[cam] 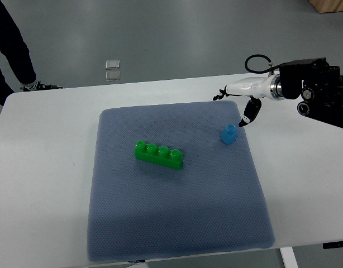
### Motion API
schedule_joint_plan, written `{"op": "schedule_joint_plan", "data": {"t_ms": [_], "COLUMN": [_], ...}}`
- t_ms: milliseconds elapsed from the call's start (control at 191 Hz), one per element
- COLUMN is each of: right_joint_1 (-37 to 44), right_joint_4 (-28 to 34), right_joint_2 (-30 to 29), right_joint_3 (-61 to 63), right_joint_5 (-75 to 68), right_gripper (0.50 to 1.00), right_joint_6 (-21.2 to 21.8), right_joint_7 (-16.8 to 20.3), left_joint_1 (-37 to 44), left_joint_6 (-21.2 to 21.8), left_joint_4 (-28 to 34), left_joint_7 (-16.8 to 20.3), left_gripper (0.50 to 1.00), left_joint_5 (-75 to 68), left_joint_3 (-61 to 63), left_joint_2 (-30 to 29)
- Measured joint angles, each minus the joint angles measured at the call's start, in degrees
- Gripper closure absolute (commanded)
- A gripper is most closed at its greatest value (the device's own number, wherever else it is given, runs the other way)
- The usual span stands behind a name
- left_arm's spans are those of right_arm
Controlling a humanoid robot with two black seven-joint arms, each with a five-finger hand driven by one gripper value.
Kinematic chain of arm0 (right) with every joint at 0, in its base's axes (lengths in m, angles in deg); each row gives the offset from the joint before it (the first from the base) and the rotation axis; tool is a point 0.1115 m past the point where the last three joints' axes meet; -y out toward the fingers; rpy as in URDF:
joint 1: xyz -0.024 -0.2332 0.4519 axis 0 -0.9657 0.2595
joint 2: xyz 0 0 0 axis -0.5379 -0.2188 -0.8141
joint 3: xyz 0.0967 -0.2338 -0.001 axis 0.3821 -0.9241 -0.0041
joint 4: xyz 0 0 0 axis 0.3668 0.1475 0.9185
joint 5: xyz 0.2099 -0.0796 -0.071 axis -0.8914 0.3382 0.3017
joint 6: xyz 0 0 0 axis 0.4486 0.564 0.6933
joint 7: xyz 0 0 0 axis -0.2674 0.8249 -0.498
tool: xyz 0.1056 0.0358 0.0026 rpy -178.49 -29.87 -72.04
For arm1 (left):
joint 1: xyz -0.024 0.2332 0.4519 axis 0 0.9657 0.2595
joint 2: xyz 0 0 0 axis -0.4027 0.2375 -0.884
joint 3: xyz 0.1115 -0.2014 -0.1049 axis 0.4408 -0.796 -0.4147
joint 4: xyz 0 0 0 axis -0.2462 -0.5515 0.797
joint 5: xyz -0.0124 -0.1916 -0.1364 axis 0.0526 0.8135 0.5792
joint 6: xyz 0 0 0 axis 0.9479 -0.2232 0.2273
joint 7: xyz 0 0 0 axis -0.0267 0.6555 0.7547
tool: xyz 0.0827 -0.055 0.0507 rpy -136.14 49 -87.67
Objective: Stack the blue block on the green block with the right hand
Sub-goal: 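Lower the right hand down over the small blue block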
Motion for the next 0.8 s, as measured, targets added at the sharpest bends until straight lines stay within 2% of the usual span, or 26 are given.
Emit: {"op": "schedule_joint_plan", "data": {"t_ms": [461, 524, 592, 728, 801], "right_joint_1": [-2.70, -3.01, -3.25, -3.61, -3.65], "right_joint_4": [0.04, -0.03, -0.18, -0.38, -0.40], "right_joint_2": [-2.38, -2.38, -2.37, -2.34, -2.29], "right_joint_3": [-0.88, -0.89, -0.94, -0.97, -0.97], "right_joint_5": [1.03, 1.08, 1.16, 2.68, 3.36], "right_gripper": [0.605, 0.619, 0.660, 0.679, 0.715], "right_joint_6": [0.05, 0.00, -0.02, -0.04, -0.04], "right_joint_7": [-0.09, -0.11, -0.20, -0.50, -0.61], "left_joint_1": [-0.01, 0.00, 0.00, 0.00, 0.00], "left_joint_6": [0.00, 0.00, 0.00, 0.00, 0.00], "left_joint_4": [0.01, 0.01, 0.01, 0.03, 0.04], "left_joint_7": [0.02, 0.02, 0.02, 0.02, 0.02], "left_gripper": [0.500, 0.500, 0.500, 0.500, 0.500], "left_joint_5": [0.00, 0.00, 0.00, 0.00, 0.00], "left_joint_3": [0.00, 0.00, 0.00, 0.00, 0.00], "left_joint_2": [0.00, 0.00, 0.00, 0.00, 0.00]}}
